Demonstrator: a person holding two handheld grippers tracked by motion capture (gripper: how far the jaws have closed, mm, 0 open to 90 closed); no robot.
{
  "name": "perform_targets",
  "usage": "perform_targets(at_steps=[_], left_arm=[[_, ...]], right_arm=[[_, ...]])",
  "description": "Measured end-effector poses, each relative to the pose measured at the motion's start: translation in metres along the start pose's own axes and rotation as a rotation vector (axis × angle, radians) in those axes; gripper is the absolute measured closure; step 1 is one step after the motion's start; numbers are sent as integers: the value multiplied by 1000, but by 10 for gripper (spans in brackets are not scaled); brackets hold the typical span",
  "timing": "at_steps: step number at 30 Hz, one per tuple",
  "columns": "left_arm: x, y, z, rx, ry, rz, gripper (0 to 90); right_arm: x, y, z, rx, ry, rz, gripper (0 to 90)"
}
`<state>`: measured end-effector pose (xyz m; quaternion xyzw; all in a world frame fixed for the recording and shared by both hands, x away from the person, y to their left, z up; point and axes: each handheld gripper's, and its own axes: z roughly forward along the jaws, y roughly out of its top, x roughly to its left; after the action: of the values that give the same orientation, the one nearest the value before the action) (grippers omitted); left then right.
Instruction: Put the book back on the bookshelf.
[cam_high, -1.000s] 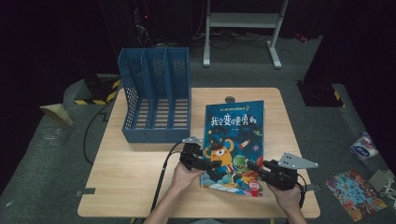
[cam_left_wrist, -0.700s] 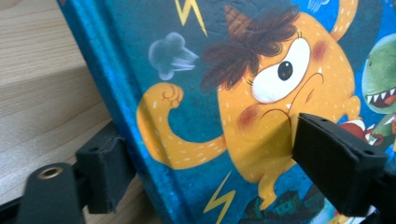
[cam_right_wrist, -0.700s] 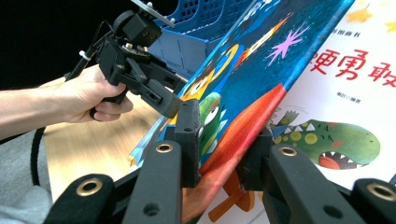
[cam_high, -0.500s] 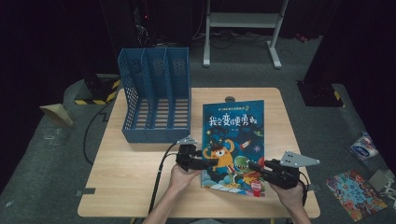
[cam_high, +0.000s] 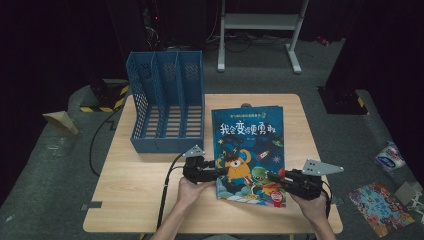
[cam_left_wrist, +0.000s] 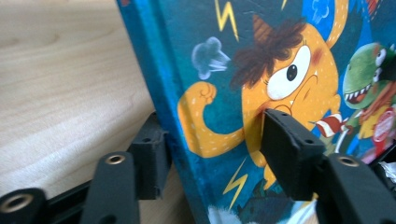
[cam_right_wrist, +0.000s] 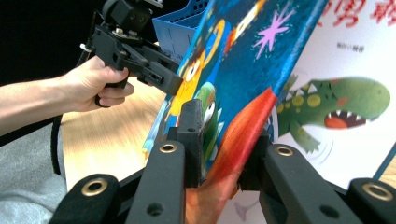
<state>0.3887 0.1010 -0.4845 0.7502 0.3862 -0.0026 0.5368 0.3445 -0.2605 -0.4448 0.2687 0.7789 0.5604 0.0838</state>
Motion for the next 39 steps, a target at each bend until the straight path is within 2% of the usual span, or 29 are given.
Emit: perform_targets(at_steps=[5, 9, 15, 16, 18, 19, 20, 23, 31, 36, 39], left_arm=[[-2, 1, -6, -16, 6, 31, 517], [-3, 0, -9, -20, 6, 39, 545], [-5, 0, -14, -44, 10, 83, 597], [-5, 0, -15, -47, 12, 97, 604], [-6, 1, -16, -54, 8, 95, 616], [-6, 1, -17, -56, 10, 110, 619], [-7, 1, -18, -60, 5, 100, 624], [-7, 1, -20, -65, -1, 123, 640], [-9, 3, -24, -44, 0, 181, 663], [-11, 5, -26, 0, 1, 219, 676], [-11, 7, -27, 14, -1, 229, 680]], right_arm=[[-3, 1, -1, 9, 3, 3, 760], [-6, 0, -1, 15, 12, 12, 754], [-12, -3, 1, 23, -2, 23, 736], [-13, -4, 1, 28, -3, 24, 736], [-15, -6, 2, 40, -1, 28, 735], [-16, -6, 3, 45, 0, 28, 735], [-17, -6, 4, 53, 1, 23, 734], [-19, -6, 5, 77, 4, 21, 731], [-22, -6, 8, 119, 19, 5, 724], [-25, -3, 9, 139, 25, -5, 712], [-25, -3, 9, 140, 24, -10, 710]])
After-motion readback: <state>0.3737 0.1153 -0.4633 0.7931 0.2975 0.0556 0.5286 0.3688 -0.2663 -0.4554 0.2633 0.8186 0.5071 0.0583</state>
